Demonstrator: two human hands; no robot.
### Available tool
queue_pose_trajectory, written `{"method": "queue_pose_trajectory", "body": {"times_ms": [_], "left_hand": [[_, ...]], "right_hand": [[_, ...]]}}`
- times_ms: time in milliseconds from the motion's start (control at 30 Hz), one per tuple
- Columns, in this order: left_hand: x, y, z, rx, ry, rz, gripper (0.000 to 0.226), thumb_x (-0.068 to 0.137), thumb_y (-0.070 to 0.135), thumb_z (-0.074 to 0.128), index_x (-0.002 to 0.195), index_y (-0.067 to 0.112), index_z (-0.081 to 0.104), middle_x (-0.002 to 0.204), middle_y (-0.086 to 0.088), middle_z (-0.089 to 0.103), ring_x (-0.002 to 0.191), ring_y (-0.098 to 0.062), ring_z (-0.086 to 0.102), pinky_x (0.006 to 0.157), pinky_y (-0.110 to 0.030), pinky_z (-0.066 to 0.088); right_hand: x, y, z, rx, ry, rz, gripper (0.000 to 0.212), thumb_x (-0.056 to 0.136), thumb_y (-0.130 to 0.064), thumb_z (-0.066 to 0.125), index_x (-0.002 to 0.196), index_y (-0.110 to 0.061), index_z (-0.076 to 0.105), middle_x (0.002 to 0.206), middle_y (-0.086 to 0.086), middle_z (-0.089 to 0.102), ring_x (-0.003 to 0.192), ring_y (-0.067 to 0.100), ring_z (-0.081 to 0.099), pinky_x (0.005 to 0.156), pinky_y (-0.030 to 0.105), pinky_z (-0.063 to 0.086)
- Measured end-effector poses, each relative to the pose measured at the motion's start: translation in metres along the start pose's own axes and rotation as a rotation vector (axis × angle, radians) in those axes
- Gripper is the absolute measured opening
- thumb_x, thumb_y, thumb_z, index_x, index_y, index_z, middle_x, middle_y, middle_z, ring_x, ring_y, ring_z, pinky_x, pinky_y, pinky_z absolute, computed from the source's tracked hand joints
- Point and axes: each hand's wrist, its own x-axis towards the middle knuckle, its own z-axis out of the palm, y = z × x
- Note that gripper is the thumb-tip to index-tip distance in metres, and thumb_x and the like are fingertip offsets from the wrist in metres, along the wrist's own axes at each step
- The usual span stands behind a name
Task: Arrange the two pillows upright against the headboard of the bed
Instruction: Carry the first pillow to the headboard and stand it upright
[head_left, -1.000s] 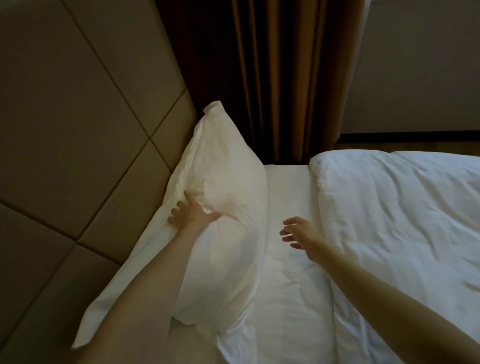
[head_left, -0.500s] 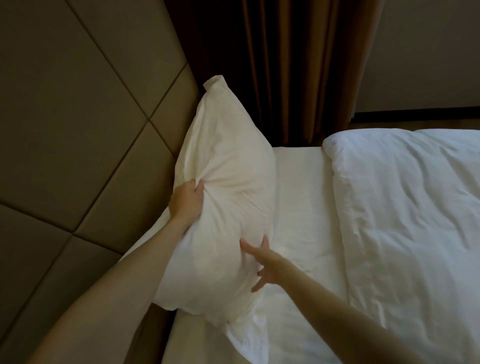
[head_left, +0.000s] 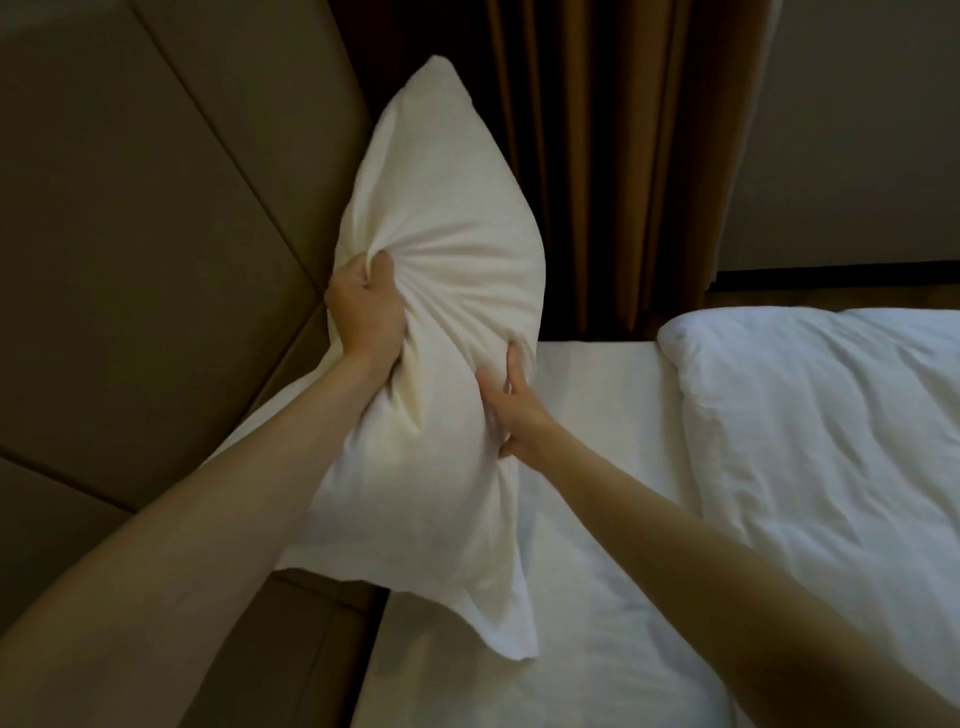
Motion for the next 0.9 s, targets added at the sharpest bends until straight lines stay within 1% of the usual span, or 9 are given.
{"method": "queue_pose_trajectory", "body": {"times_ms": [133, 200, 233, 333, 500, 600, 667, 733, 900], "left_hand": [[0.018, -0.026, 0.002, 0.338, -0.205, 0.112, 0.044, 0.097, 0.031, 0.047, 0.055, 0.021, 0.039, 0.053, 0.002, 0.043, 0.048, -0.005, 0.041, 0.053, -0.029, 0.029], [0.014, -0.056, 0.001, 0.619, -0.408, 0.027, 0.037, 0.099, 0.038, 0.042, 0.094, 0.012, 0.067, 0.089, -0.015, 0.068, 0.083, -0.028, 0.063, 0.07, -0.037, 0.045], [0.005, -0.074, 0.0, 0.72, -0.527, -0.049, 0.039, 0.099, 0.037, 0.042, 0.121, 0.012, 0.062, 0.114, -0.017, 0.067, 0.106, -0.034, 0.061, 0.085, -0.04, 0.048], [-0.023, -0.114, -0.017, 0.863, -0.755, -0.254, 0.041, 0.099, 0.035, 0.036, 0.132, 0.013, 0.05, 0.133, -0.02, 0.052, 0.116, -0.036, 0.052, 0.099, -0.045, 0.043], [-0.047, -0.129, -0.04, 0.82, -0.637, -0.426, 0.077, 0.086, 0.069, 0.031, 0.146, 0.02, 0.026, 0.146, -0.014, 0.038, 0.128, -0.038, 0.042, 0.105, -0.054, 0.035], [-0.066, -0.122, -0.058, 1.061, -0.728, -0.415, 0.096, 0.076, 0.083, 0.033, 0.147, 0.019, 0.021, 0.142, -0.014, 0.045, 0.123, -0.038, 0.049, 0.096, -0.048, 0.041], [-0.073, -0.12, -0.064, 1.107, -0.717, -0.35, 0.074, 0.088, 0.069, 0.033, 0.137, 0.012, 0.04, 0.129, -0.016, 0.055, 0.11, -0.036, 0.057, 0.086, -0.043, 0.046], [-0.071, -0.112, -0.065, 0.899, -0.644, -0.344, 0.051, 0.098, 0.048, 0.034, 0.122, 0.008, 0.054, 0.118, -0.018, 0.06, 0.1, -0.035, 0.059, 0.086, -0.043, 0.049], [-0.048, -0.092, -0.063, 0.434, -0.438, -0.478, 0.043, 0.099, 0.036, 0.044, 0.107, -0.002, 0.062, 0.097, -0.016, 0.063, 0.085, -0.029, 0.057, 0.075, -0.034, 0.042]], "right_hand": [[0.005, -0.003, -0.017, -0.016, -0.032, 0.051, 0.08, 0.089, -0.055, 0.049, 0.144, -0.054, -0.009, 0.162, -0.009, 0.001, 0.146, 0.036, 0.015, 0.098, 0.072, 0.033], [-0.001, 0.021, -0.025, 0.011, -0.099, 0.107, 0.08, 0.09, -0.049, 0.052, 0.147, -0.049, -0.004, 0.162, -0.005, 0.003, 0.147, 0.034, 0.015, 0.103, 0.069, 0.032], [-0.006, 0.036, -0.03, 0.006, -0.14, 0.144, 0.079, 0.09, -0.047, 0.054, 0.148, -0.049, -0.001, 0.163, -0.002, 0.004, 0.147, 0.034, 0.014, 0.105, 0.067, 0.031], [-0.015, 0.064, -0.041, -0.112, -0.18, 0.204, 0.078, 0.09, -0.045, 0.055, 0.149, -0.047, 0.005, 0.162, 0.004, 0.007, 0.146, 0.037, 0.016, 0.107, 0.065, 0.028], [-0.021, 0.082, -0.061, -0.126, -0.056, 0.233, 0.073, 0.092, -0.034, 0.058, 0.15, -0.041, 0.014, 0.161, 0.006, 0.016, 0.143, 0.035, 0.026, 0.108, 0.056, 0.028], [-0.025, 0.088, -0.064, -0.088, 0.036, 0.217, 0.066, 0.093, -0.022, 0.057, 0.15, -0.031, 0.024, 0.152, 0.013, 0.034, 0.133, 0.033, 0.039, 0.095, 0.043, 0.037], [-0.029, 0.089, -0.065, -0.093, 0.12, 0.215, 0.059, 0.092, -0.014, 0.055, 0.146, -0.024, 0.033, 0.14, 0.013, 0.049, 0.123, 0.03, 0.05, 0.086, 0.036, 0.042], [-0.033, 0.088, -0.065, -0.072, 0.185, 0.226, 0.052, 0.09, -0.009, 0.053, 0.14, -0.017, 0.042, 0.121, 0.013, 0.058, 0.106, 0.029, 0.059, 0.074, 0.032, 0.046], [-0.046, 0.07, -0.077, -0.064, 0.257, 0.17, 0.032, 0.088, -0.005, 0.048, 0.119, -0.008, 0.054, 0.091, 0.011, 0.067, 0.077, 0.022, 0.063, 0.066, 0.027, 0.049]]}}
